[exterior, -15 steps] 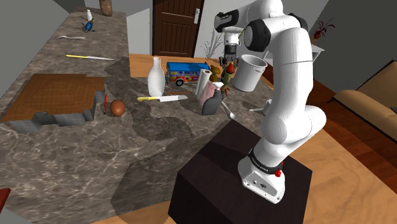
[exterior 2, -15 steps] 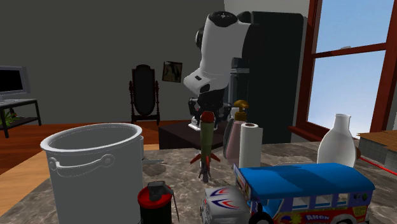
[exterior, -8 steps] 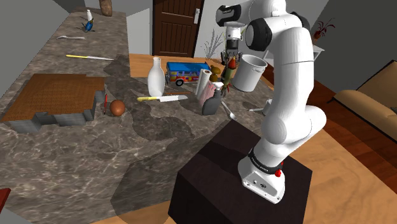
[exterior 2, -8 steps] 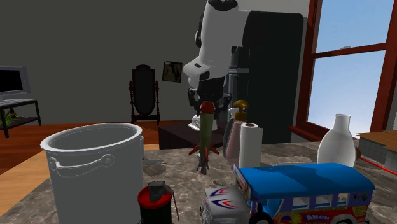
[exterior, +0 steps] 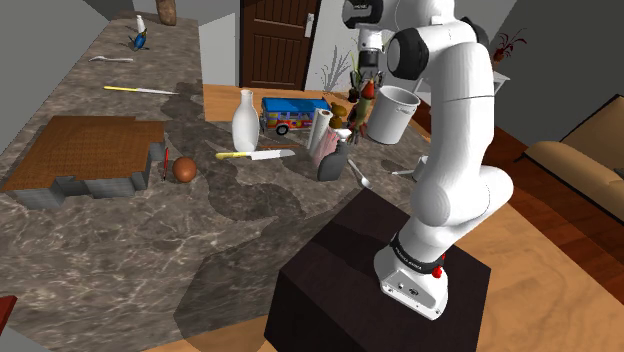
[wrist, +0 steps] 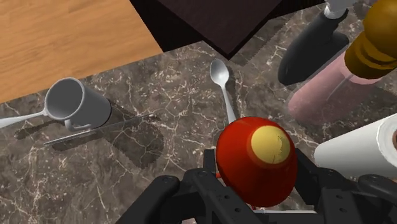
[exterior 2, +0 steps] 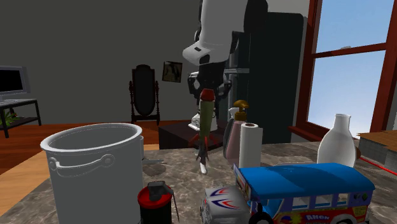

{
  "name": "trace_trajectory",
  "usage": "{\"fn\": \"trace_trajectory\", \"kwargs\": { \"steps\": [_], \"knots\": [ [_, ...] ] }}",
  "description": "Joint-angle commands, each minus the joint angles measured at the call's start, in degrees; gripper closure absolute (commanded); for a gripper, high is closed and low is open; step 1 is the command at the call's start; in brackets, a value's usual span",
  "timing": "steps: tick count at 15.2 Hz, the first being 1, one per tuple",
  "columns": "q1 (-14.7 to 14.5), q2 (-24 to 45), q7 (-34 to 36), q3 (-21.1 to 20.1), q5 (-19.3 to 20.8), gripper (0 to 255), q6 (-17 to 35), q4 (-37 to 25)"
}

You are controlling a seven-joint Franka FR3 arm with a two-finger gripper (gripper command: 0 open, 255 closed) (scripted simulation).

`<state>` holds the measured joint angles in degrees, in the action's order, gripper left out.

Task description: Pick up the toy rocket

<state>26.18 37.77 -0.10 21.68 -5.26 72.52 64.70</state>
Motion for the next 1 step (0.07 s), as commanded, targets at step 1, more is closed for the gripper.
{"fn": "trace_trajectory", "kwargs": {
  "steps": [1],
  "knots": [
    [0.0,-0.1,0.0,0.0,0.0,255,-0.5,-0.4]
  ]
}}
